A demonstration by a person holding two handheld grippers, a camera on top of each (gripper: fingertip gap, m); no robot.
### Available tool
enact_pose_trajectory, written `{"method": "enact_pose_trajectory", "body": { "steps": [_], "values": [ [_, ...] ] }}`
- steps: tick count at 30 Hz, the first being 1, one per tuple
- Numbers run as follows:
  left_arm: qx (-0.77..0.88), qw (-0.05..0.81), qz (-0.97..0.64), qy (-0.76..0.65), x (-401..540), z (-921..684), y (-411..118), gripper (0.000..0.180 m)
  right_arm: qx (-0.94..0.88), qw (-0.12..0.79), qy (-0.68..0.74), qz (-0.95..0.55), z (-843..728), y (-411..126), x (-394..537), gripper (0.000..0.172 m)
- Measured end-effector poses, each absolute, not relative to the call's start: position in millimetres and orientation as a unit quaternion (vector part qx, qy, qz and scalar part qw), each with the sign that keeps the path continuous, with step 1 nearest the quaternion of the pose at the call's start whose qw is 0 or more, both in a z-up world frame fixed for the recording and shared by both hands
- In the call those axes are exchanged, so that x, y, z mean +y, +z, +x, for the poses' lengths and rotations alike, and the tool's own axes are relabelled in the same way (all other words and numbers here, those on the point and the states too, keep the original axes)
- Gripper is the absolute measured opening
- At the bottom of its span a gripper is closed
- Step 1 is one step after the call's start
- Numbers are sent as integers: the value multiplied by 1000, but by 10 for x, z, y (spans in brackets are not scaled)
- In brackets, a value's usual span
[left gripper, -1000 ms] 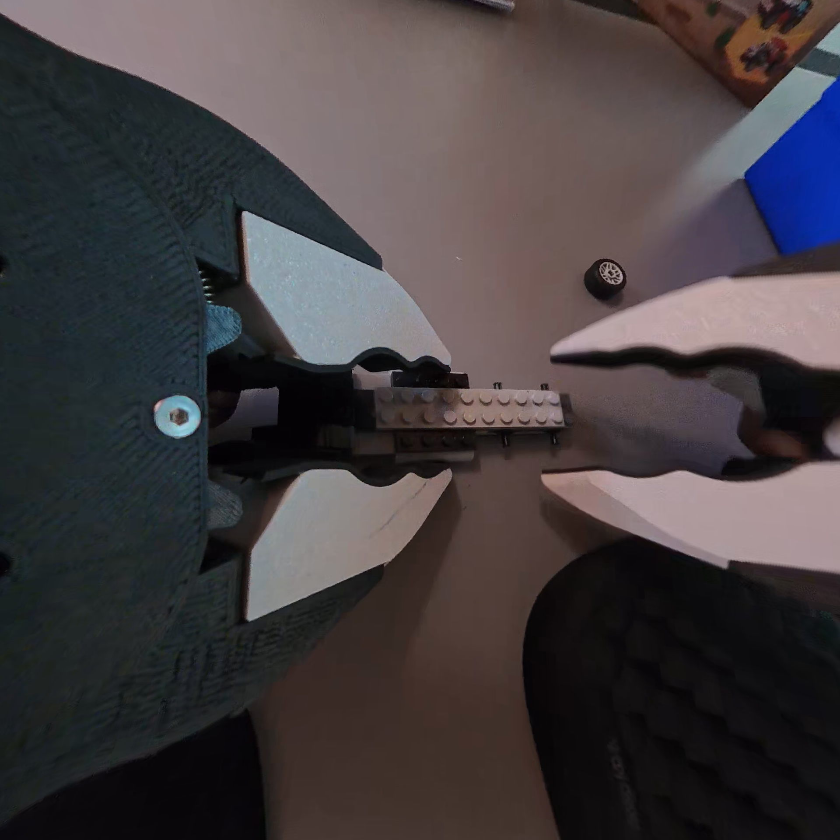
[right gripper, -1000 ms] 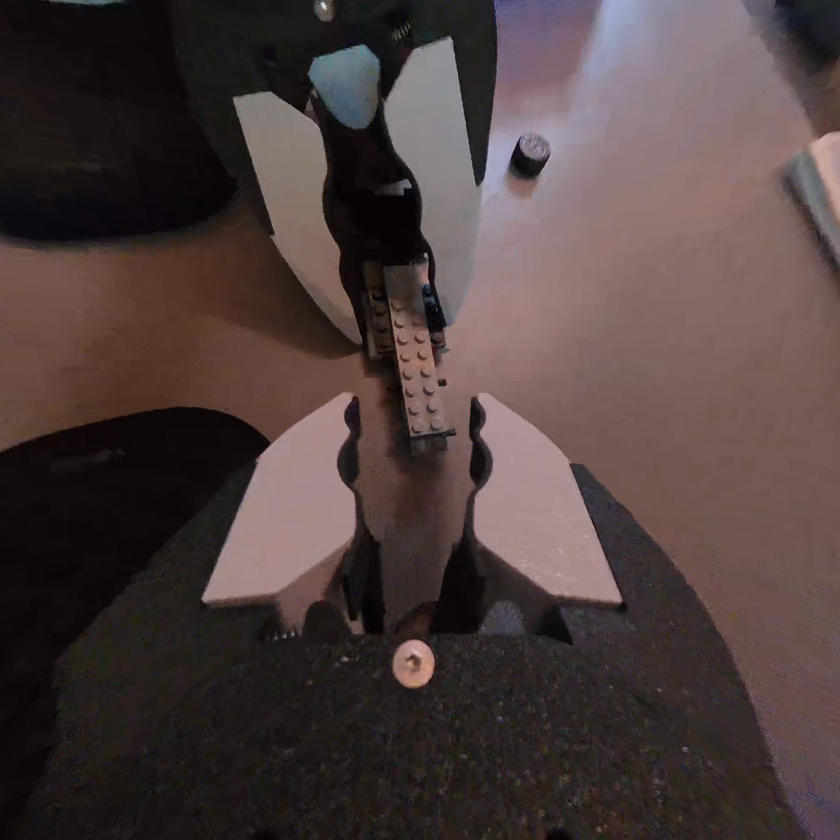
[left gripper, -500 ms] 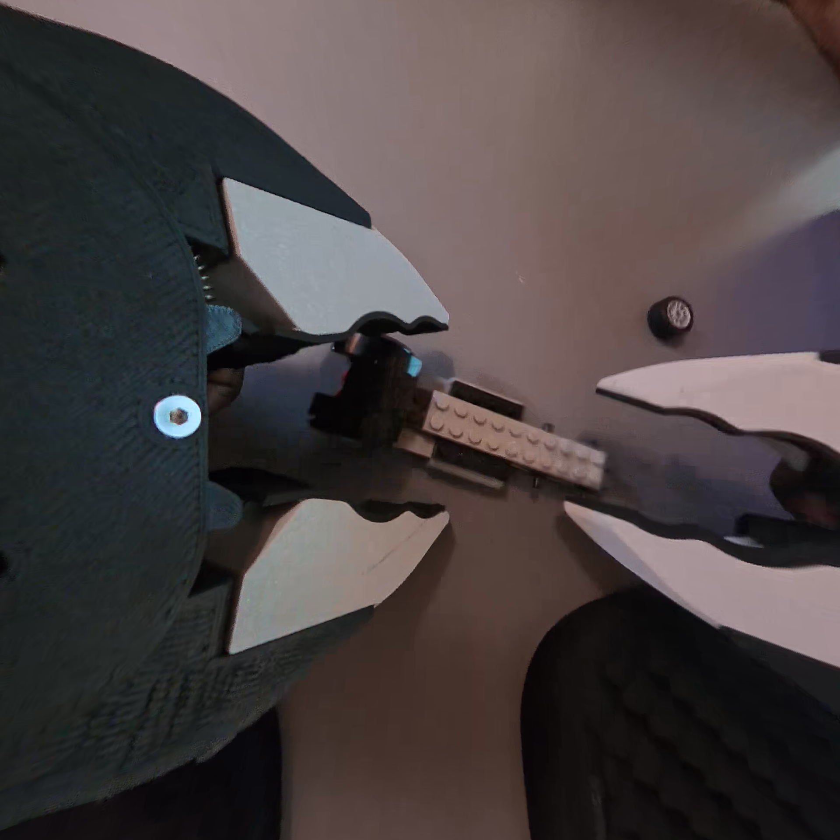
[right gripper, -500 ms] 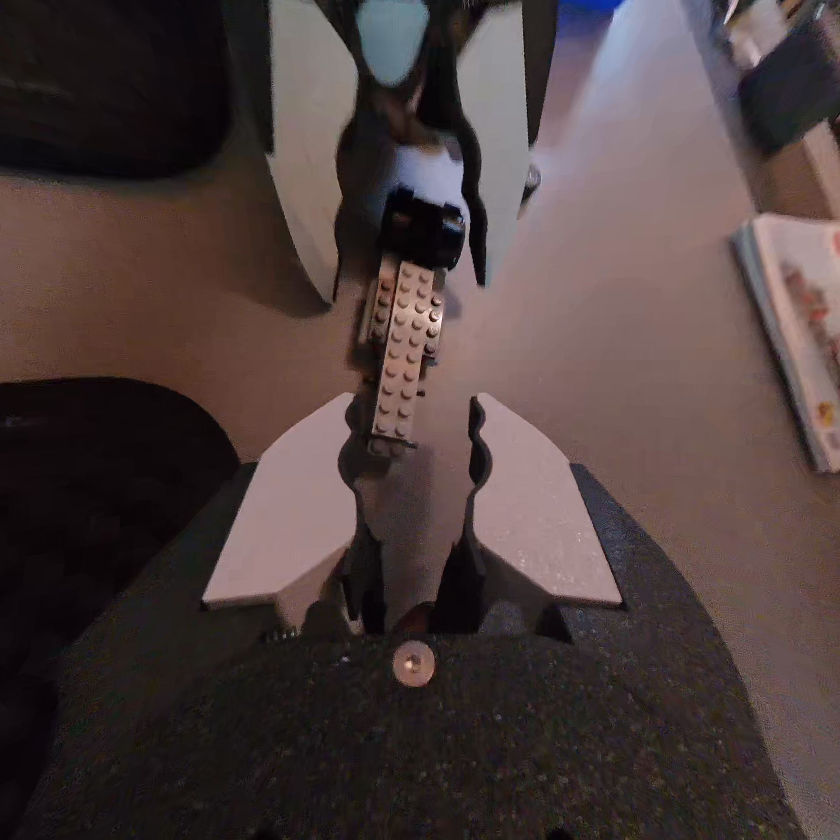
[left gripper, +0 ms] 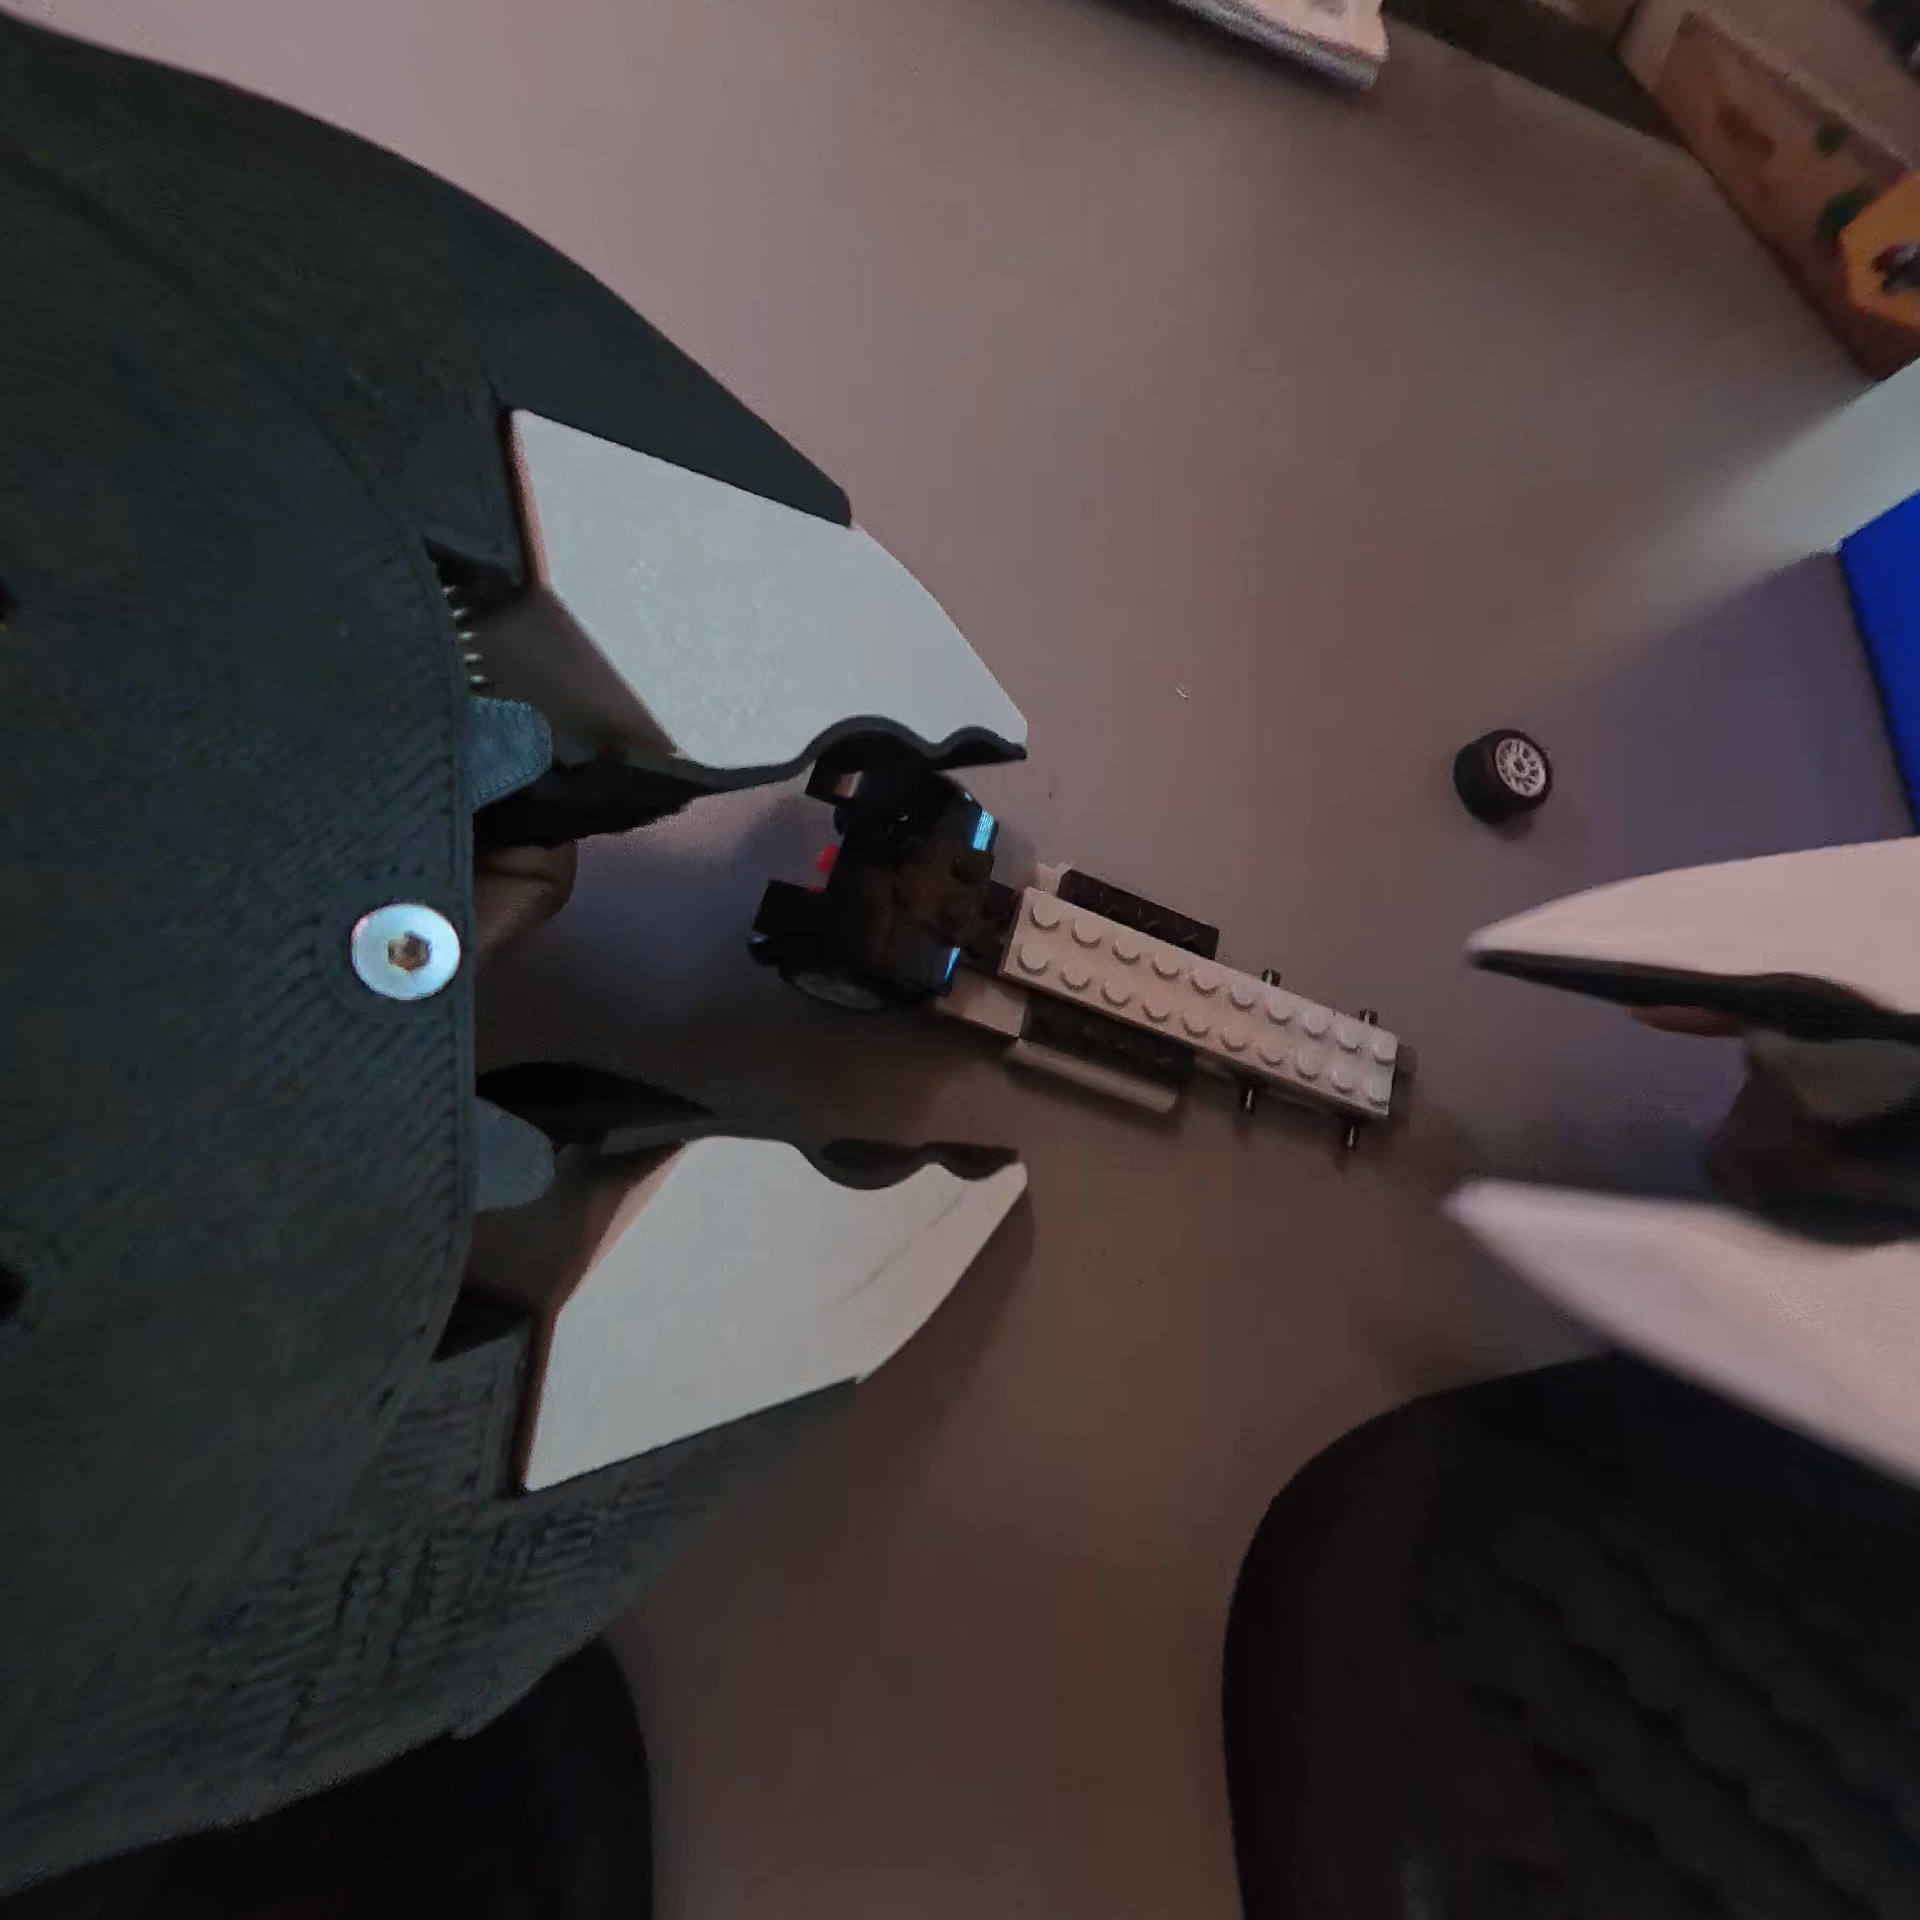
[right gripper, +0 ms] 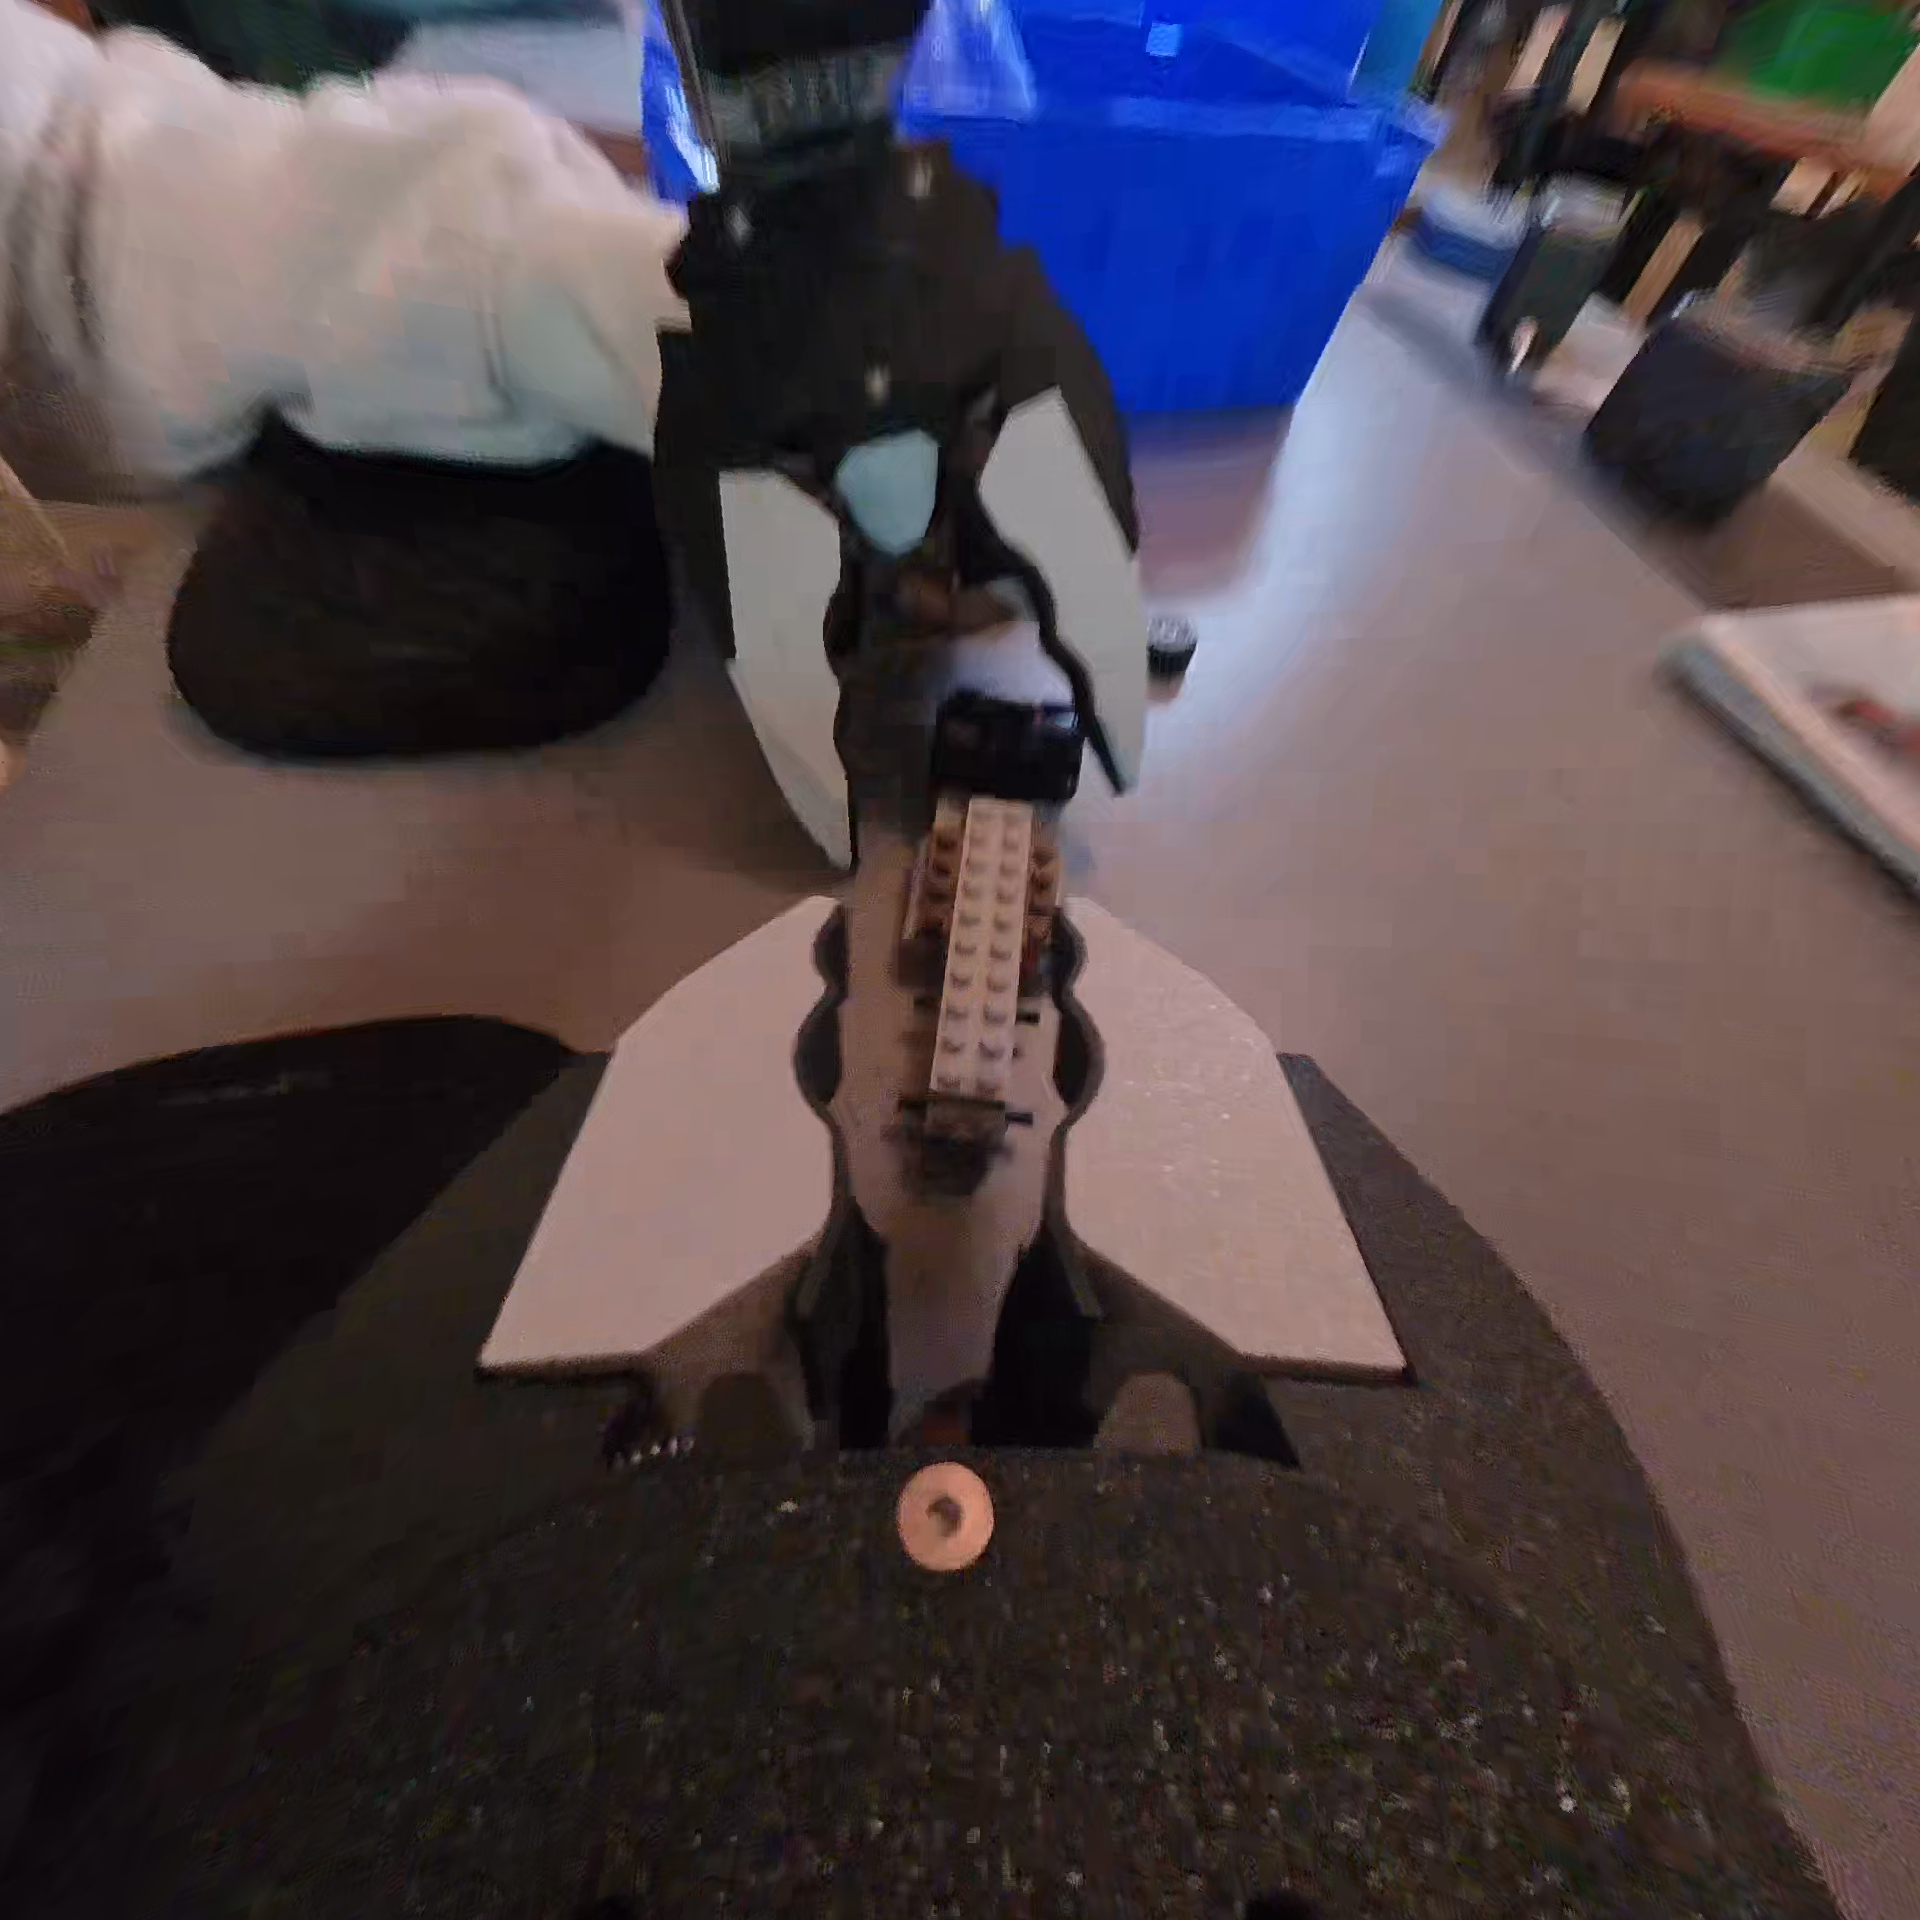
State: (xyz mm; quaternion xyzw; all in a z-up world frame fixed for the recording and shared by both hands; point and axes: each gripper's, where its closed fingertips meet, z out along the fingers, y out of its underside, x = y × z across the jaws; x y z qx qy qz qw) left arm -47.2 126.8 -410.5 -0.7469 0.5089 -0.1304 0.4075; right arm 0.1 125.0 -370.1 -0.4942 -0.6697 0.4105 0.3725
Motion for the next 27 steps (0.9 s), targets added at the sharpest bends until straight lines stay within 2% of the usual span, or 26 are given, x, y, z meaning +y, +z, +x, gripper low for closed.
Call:
{"method": "enact_pose_trajectory", "body": {
  "steps": [1, 2, 3, 4, 5, 6, 10, 11, 13, 14, 15, 18, 22, 27],
  "values": [
    [502, 401, -754, -136, 1274, -474, -4113, 70, -689, 335, 383, -516, 7, -3888, 1245, 54],
    [498, 398, -758, -139, 1275, -480, -4116, 66, -711, 300, 347, -532, 26, -4048, 1235, 61],
    [495, 404, -758, -130, 1300, -507, -4110, 52, -729, 282, 315, -539, 43, -4164, 1226, 58],
    [504, 406, -753, -123, 1293, -528, -4107, 48, -723, 287, 320, -541, 12, -4134, 1208, 47],
    [520, 402, -743, -126, 1251, -528, -4101, 44, -725, 300, 305, -540, 14, -4132, 1252, 25],
    [530, 400, -735, -139, 1201, -508, -4085, 40, -731, 310, 295, -531, 26, -4132, 1271, 19],
    [540, 423, -694, -220, 1037, -357, -3902, 18, -745, 366, 304, -467, 54, -3990, 1233, 18],
    [521, 431, -697, -240, 1048, -362, -3841, 22, -734, 400, 324, -443, 35, -3854, 1206, 17],
    [496, 409, -730, -233, 1106, -458, -3898, 62, -700, 439, 403, -392, 20, -3535, 1066, 17],
    [500, 385, -747, -207, 1124, -527, -4010, 75, -684, 446, 434, -380, 25, -3434, 1028, 17],
    [510, 363, -757, -187, 1120, -573, -4123, 76, -677, 441, 449, -381, 29, -3401, 1020, 17],
    [530, 366, -738, -203, 1053, -487, -4113, 48, -711, 406, 399, -412, 44, -3686, 1089, 21],
    [571, 385, -704, -176, 1015, -455, -4104, 45, -741, 367, 335, -451, 14, -3933, 1143, 48],
    [570, 427, -681, -171, 1032, -377, -3924, 44, -757, 346, 323, -450, -61, -4006, 1022, 50]
  ]
}}
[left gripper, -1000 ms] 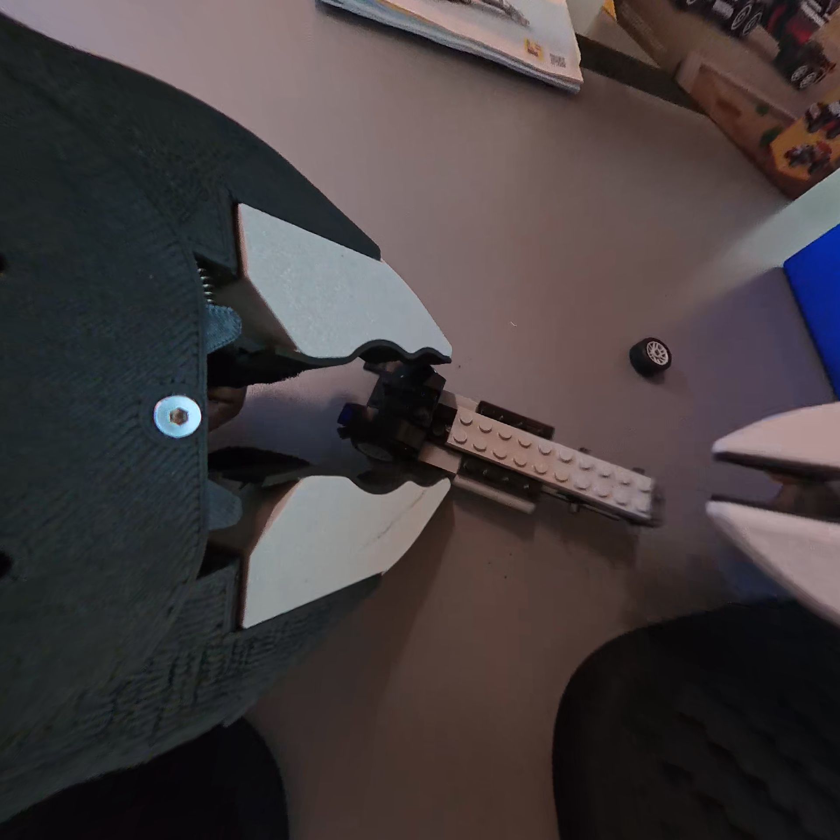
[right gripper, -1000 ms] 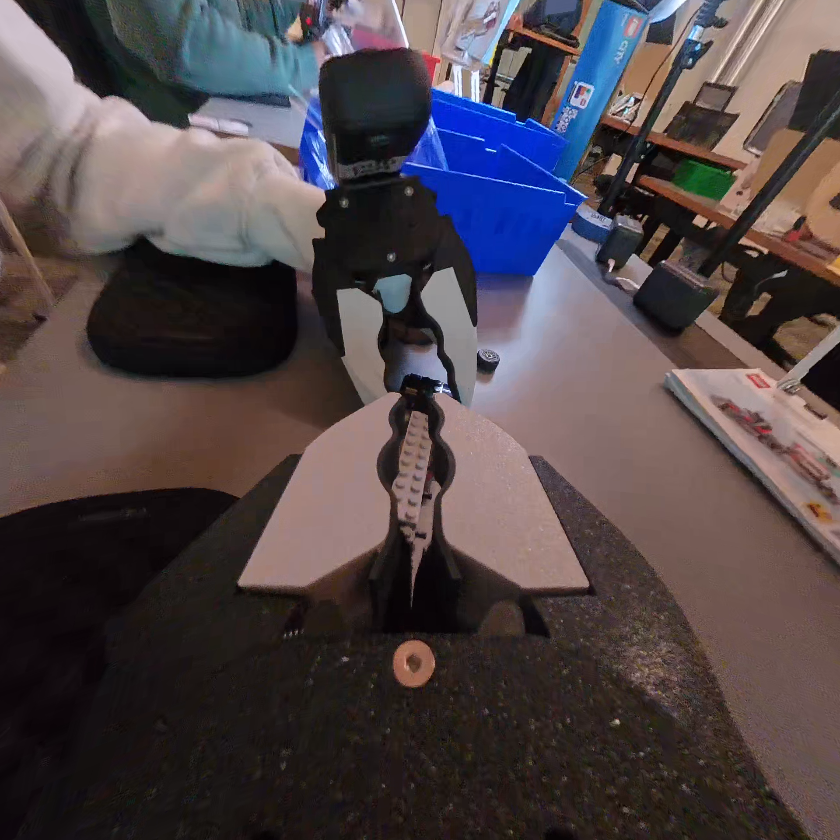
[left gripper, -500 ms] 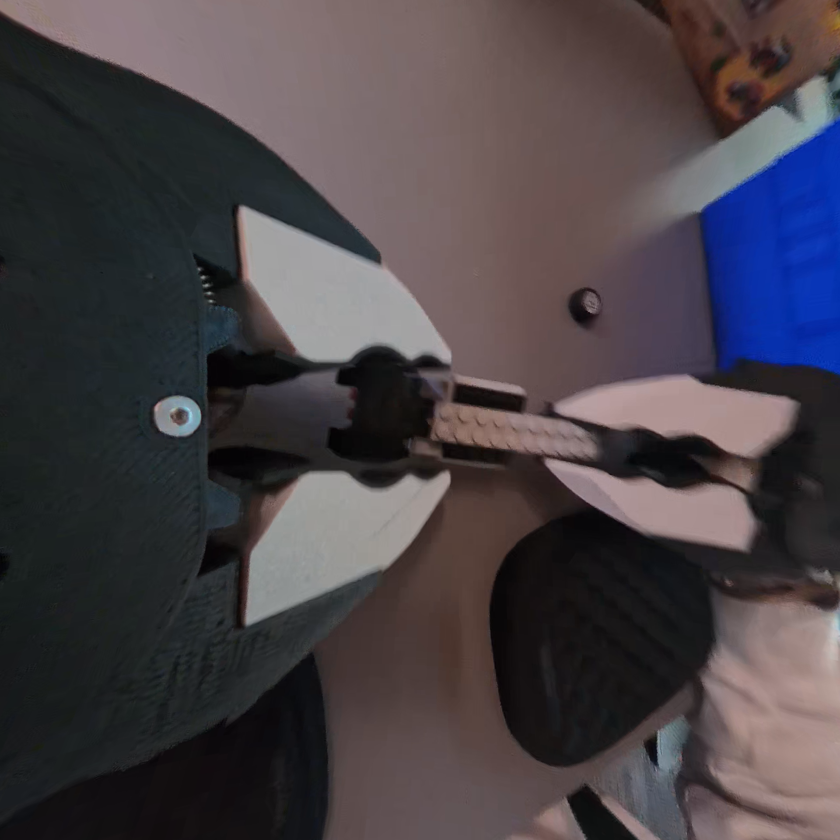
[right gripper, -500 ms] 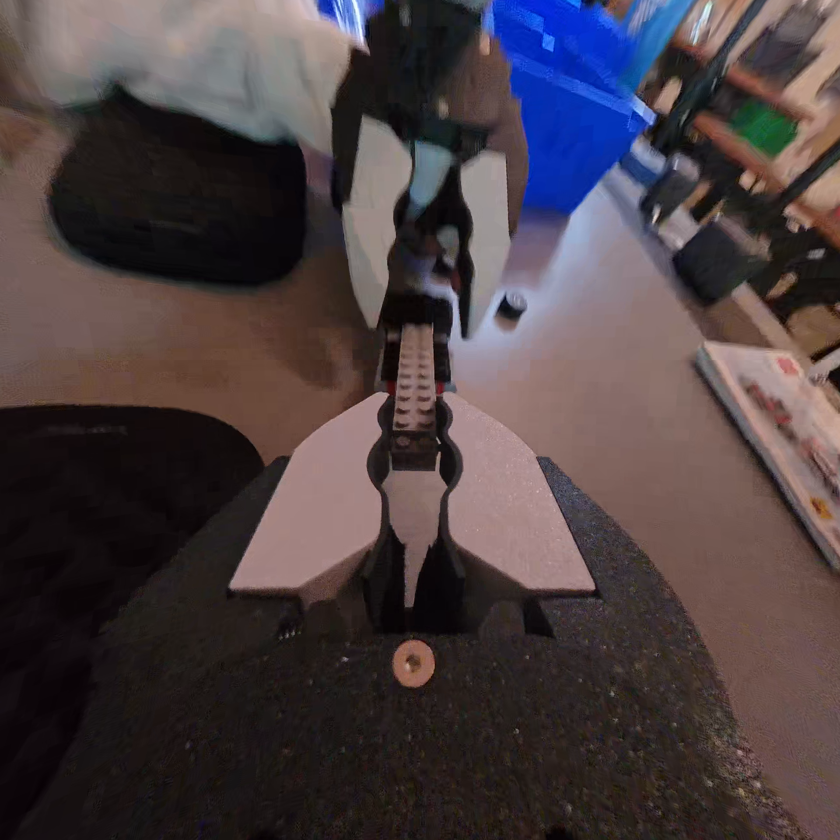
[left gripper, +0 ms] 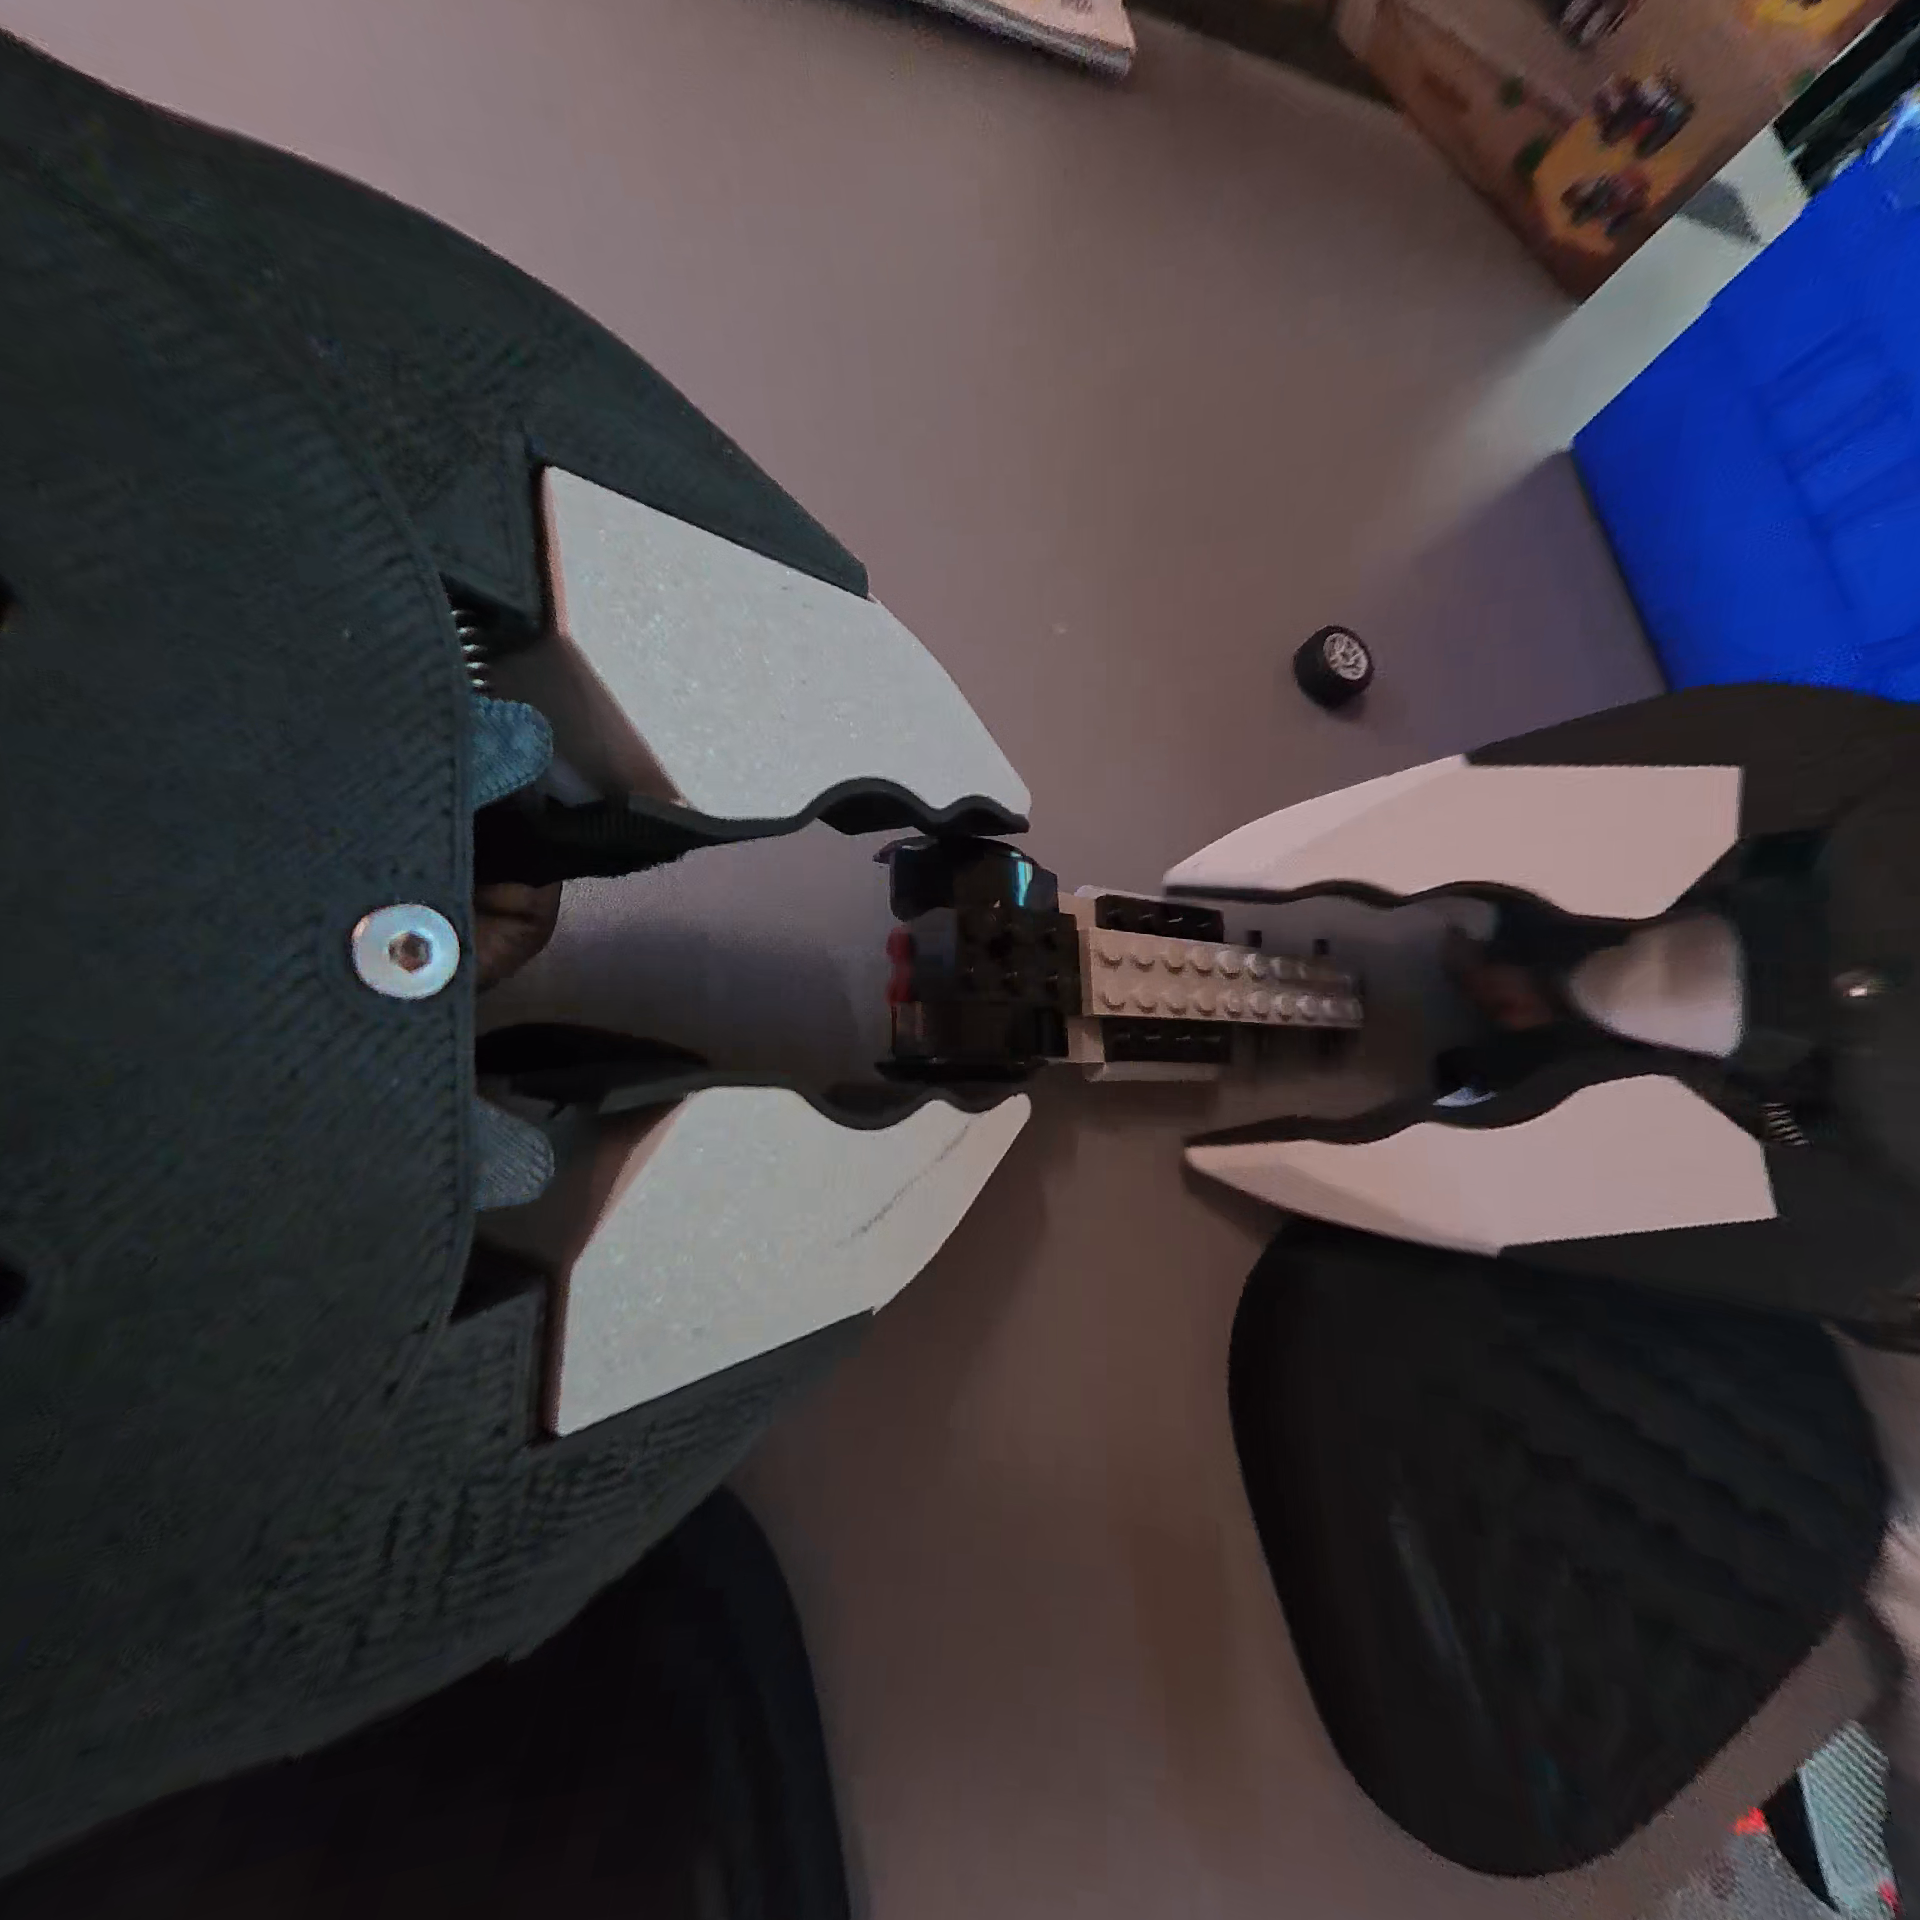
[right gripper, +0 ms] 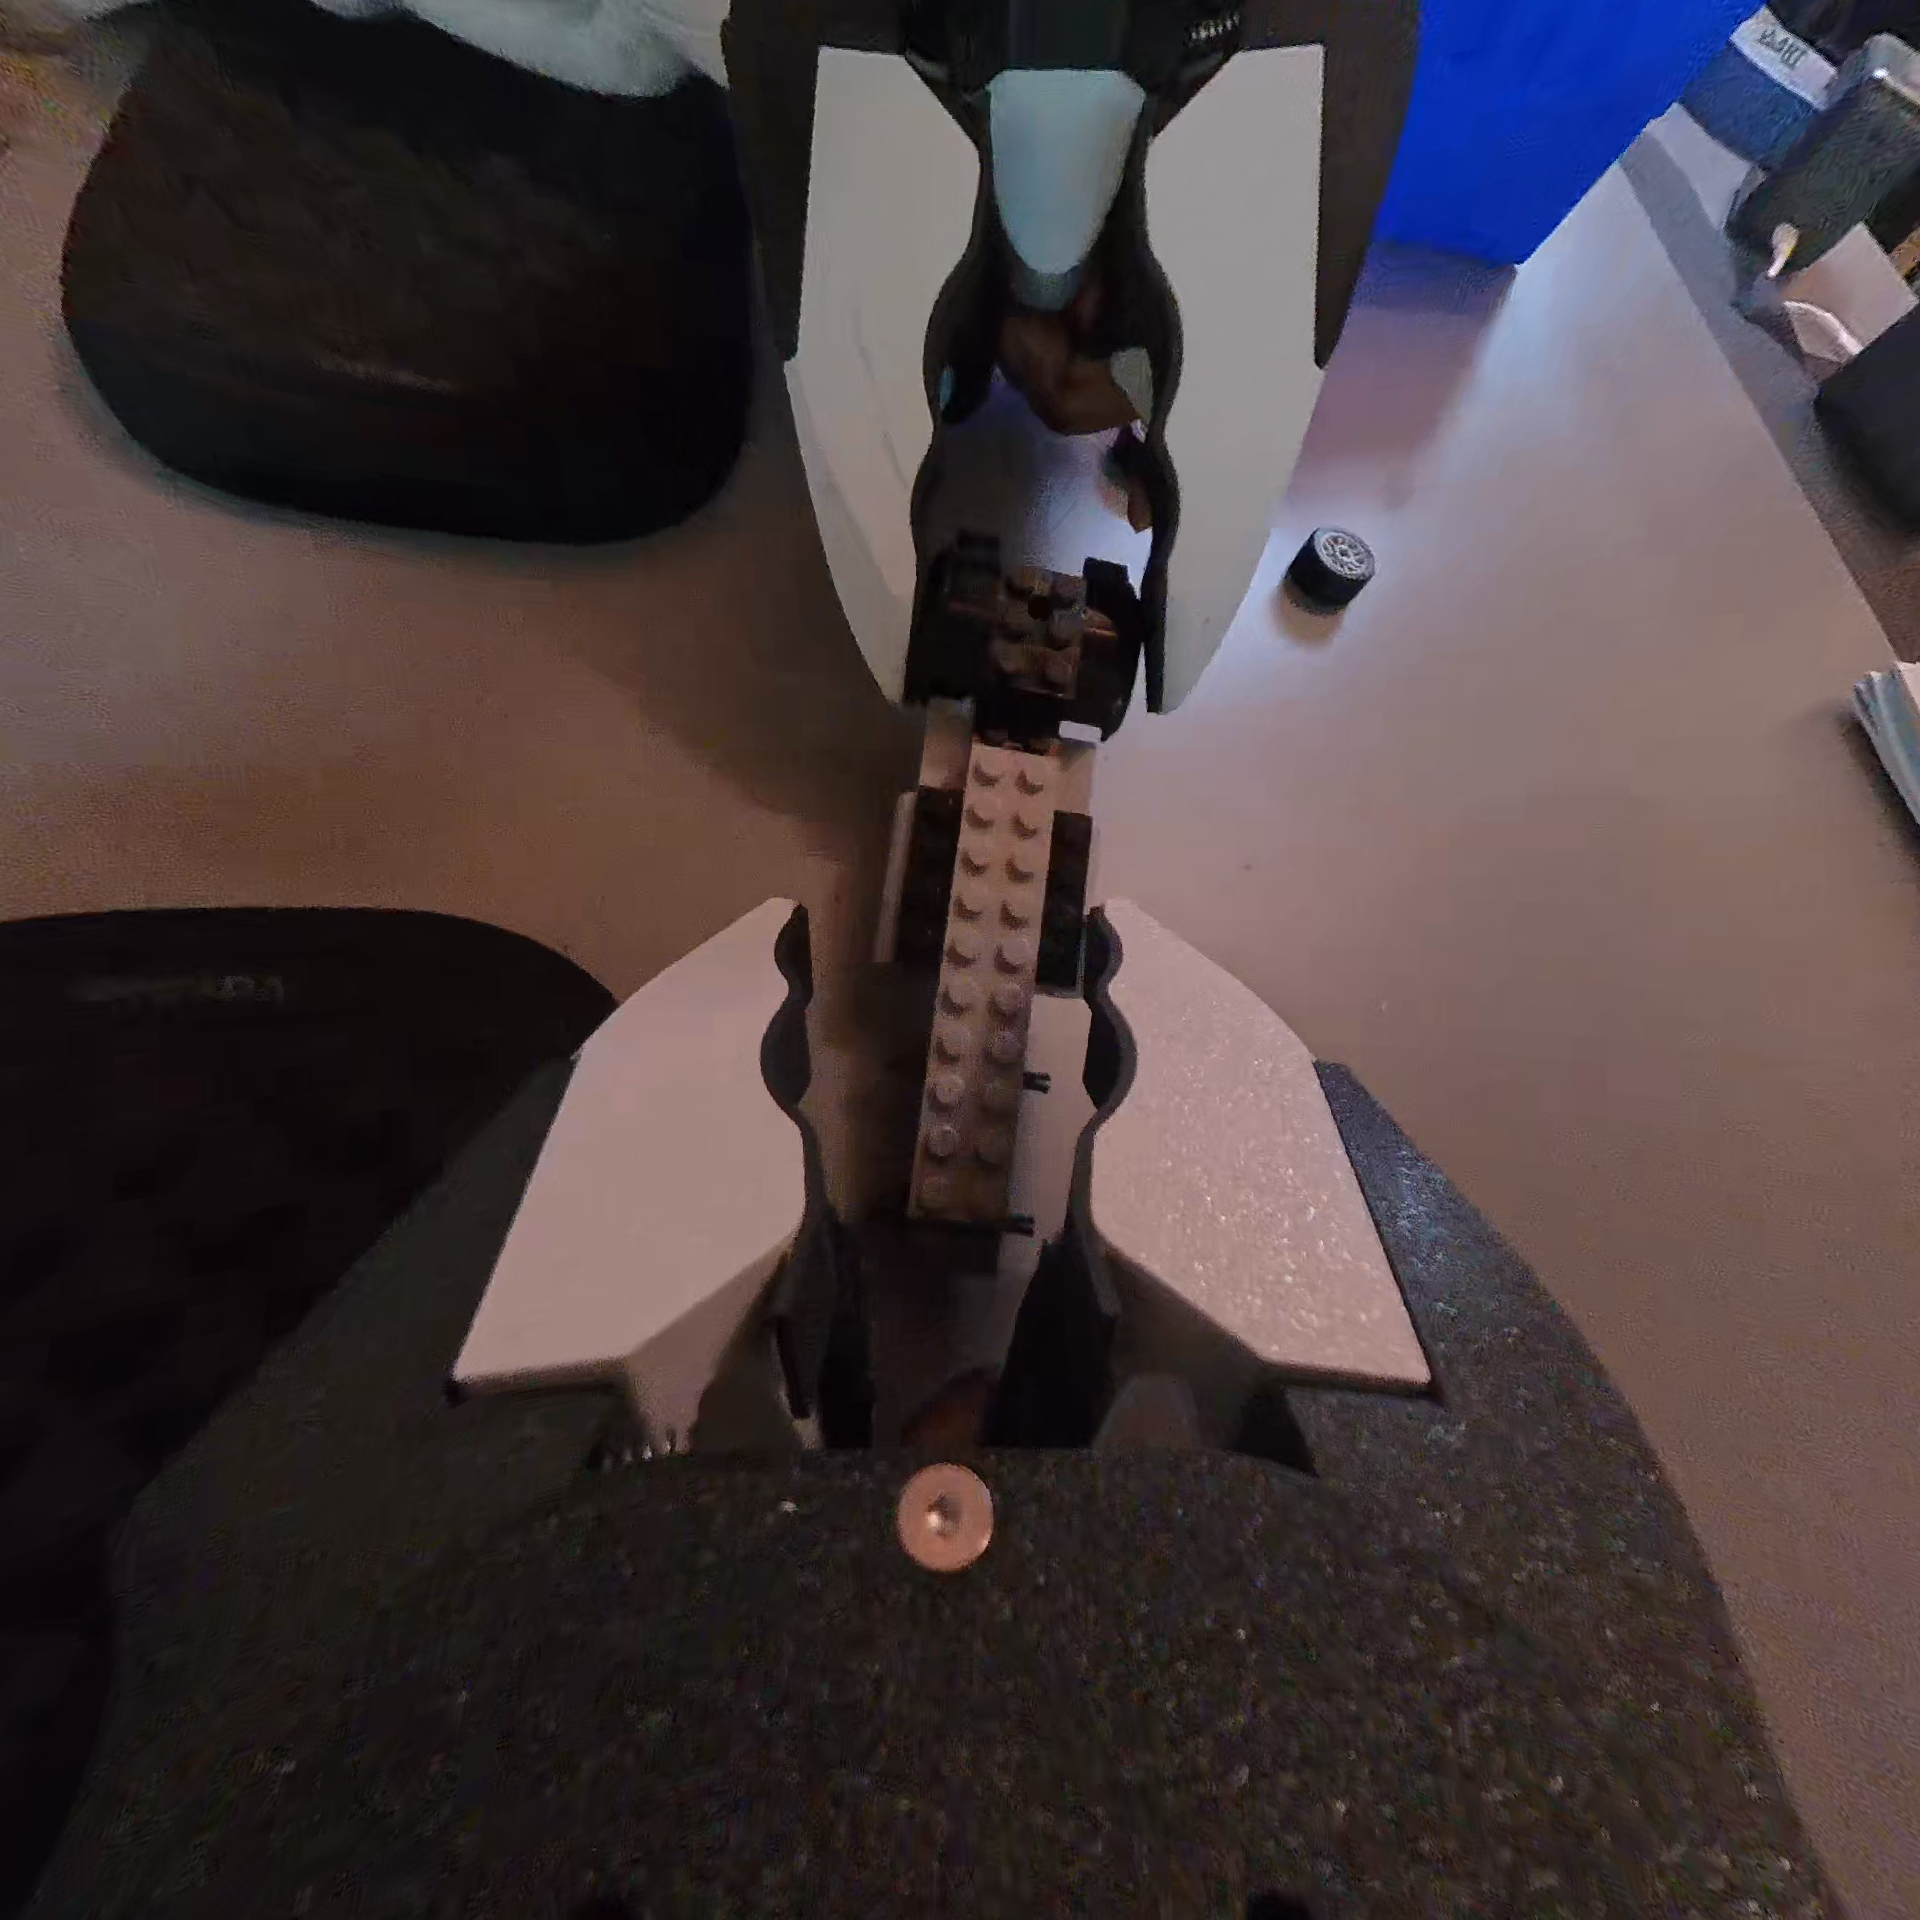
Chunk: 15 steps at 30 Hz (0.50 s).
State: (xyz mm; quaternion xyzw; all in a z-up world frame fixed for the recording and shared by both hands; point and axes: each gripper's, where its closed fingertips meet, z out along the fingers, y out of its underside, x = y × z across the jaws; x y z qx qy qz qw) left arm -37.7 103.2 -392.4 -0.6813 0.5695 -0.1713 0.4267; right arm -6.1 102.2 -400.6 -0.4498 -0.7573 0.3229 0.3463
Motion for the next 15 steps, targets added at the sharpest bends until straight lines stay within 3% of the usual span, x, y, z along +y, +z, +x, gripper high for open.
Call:
{"method": "enact_pose_trajectory", "body": {
  "steps": [5, 6, 10, 15],
  "values": [
    [582, 458, -643, -196, 944, -258, -3782, 44, -771, 337, 298, -451, -222, -4035, 952, 53],
    [585, 469, -630, -200, 921, -225, -3737, 44, -777, 332, 292, -447, -237, -4045, 925, 46],
    [554, 511, -619, -218, 940, -166, -3540, 47, -780, 429, 212, -403, -304, -3876, 1041, 45],
    [553, 485, -650, -189, 1002, -184, -3666, 49, -779, 512, 84, -350, -350, -3808, 1166, 45]
  ]
}}
